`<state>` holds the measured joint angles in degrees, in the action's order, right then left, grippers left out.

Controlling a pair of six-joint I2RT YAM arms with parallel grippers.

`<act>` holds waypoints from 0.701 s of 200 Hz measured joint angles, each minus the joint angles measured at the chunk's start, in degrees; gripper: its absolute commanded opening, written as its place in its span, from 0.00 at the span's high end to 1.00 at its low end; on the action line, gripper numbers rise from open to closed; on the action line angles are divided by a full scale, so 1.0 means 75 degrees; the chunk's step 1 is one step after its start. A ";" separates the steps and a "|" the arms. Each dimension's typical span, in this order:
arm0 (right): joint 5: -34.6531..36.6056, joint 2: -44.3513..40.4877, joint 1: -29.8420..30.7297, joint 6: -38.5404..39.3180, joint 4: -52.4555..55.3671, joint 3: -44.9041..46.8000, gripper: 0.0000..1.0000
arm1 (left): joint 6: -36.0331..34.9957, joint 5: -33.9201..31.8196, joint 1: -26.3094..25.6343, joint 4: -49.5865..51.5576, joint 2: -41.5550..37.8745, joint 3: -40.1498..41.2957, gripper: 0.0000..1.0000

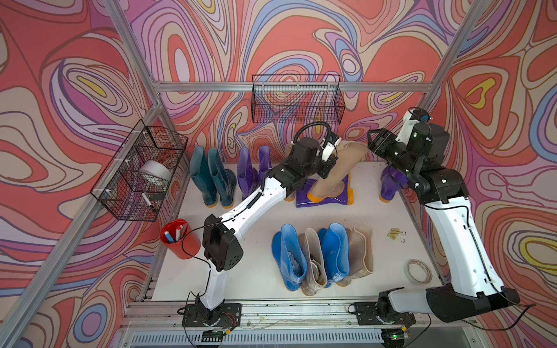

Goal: Match and arrange rain boots in pairs
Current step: Pick up the rain boot at the center of the board.

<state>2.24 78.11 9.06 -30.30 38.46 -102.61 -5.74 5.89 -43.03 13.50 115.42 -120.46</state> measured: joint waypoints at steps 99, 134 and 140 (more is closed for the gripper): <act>-0.0941 0.0472 -0.1163 0.0224 0.0067 0.2433 0.42 | 0.0055 -0.0915 0.0003 0.0635 0.0469 -0.1227 1.00; -0.1259 0.1504 -0.1218 0.0615 -0.0099 0.2576 0.45 | 0.0052 -0.1072 0.0003 0.0813 0.0498 -0.1396 1.00; -0.1314 0.1679 -0.1221 0.0691 -0.0114 0.2576 0.47 | 0.0052 -0.1102 0.0000 0.0831 0.0498 -0.1443 1.00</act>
<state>-7.62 90.70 -0.10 -25.12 37.60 -83.29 -5.34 -2.37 -43.03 19.73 119.15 -131.28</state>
